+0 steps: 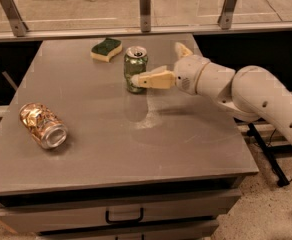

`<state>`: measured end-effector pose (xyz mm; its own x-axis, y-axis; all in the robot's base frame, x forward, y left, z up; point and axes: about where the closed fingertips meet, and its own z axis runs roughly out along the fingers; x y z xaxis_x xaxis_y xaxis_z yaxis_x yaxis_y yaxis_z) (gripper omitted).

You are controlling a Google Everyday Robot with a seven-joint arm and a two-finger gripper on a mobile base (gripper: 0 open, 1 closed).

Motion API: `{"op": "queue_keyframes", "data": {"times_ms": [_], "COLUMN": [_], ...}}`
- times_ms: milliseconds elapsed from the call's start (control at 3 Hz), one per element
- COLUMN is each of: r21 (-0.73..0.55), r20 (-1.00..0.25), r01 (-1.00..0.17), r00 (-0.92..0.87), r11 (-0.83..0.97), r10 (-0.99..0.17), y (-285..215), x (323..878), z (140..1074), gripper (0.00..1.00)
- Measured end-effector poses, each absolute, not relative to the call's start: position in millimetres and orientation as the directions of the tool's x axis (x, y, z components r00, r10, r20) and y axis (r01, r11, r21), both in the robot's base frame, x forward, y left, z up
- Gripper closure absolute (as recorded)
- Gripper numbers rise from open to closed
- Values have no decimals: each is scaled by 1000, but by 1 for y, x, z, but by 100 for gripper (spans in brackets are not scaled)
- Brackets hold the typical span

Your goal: Place green can upright

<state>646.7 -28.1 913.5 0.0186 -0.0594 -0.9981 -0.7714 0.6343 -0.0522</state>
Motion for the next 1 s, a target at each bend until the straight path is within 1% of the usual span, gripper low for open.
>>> {"op": "queue_keyframes", "data": {"times_ms": [333, 667, 1000], "r21": [-52, -104, -111], "r20": [-994, -986, -985], "r01": [-694, -568, -568], "r00": [-32, -48, -46], "r11": [718, 817, 816], "r10": [-103, -159, -166], "y": [-91, -171, -169], "x": [630, 606, 605], "z": [933, 972, 974], "gripper": [0, 0, 0]}}
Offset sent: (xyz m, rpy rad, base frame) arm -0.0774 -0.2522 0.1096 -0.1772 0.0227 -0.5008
